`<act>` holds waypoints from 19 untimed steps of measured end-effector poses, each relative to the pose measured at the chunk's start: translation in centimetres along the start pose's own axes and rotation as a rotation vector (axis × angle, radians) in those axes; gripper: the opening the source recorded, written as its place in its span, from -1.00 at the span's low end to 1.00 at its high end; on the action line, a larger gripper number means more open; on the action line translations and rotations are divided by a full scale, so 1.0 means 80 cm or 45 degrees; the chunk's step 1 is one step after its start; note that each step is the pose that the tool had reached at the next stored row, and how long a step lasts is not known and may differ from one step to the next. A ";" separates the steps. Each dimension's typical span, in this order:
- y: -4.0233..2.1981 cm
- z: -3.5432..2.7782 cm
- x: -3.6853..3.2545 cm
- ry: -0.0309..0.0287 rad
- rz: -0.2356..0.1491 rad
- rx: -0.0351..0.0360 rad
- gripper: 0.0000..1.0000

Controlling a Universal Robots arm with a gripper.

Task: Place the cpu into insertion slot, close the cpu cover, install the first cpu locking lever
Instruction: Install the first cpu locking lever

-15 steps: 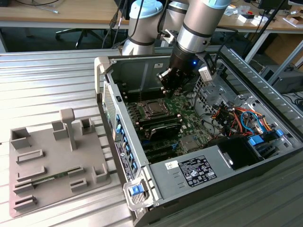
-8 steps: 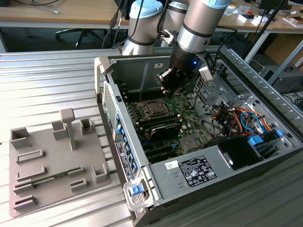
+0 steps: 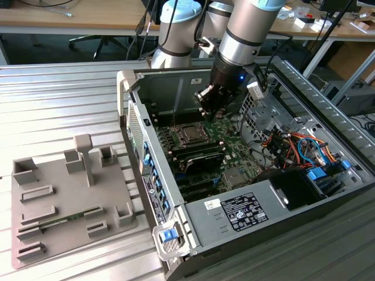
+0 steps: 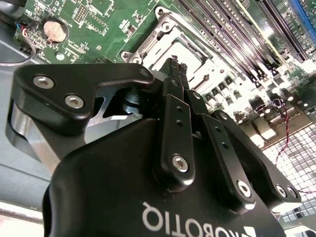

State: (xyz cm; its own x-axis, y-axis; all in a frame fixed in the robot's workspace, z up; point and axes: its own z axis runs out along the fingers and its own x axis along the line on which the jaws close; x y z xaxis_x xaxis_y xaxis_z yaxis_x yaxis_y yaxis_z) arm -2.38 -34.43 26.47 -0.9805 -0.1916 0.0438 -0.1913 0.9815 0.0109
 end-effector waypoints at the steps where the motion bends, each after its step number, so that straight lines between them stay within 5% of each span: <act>1: 0.0000 0.0000 0.0000 0.0001 -0.008 0.0003 -0.79; 19: 0.0000 0.0000 0.0000 0.0013 -0.119 0.0053 -0.79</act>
State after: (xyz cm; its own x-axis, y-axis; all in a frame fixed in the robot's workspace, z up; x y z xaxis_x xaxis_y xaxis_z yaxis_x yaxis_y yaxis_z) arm -2.38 -34.43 26.48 -0.9584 -0.2821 0.0438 -0.2819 0.9594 0.0109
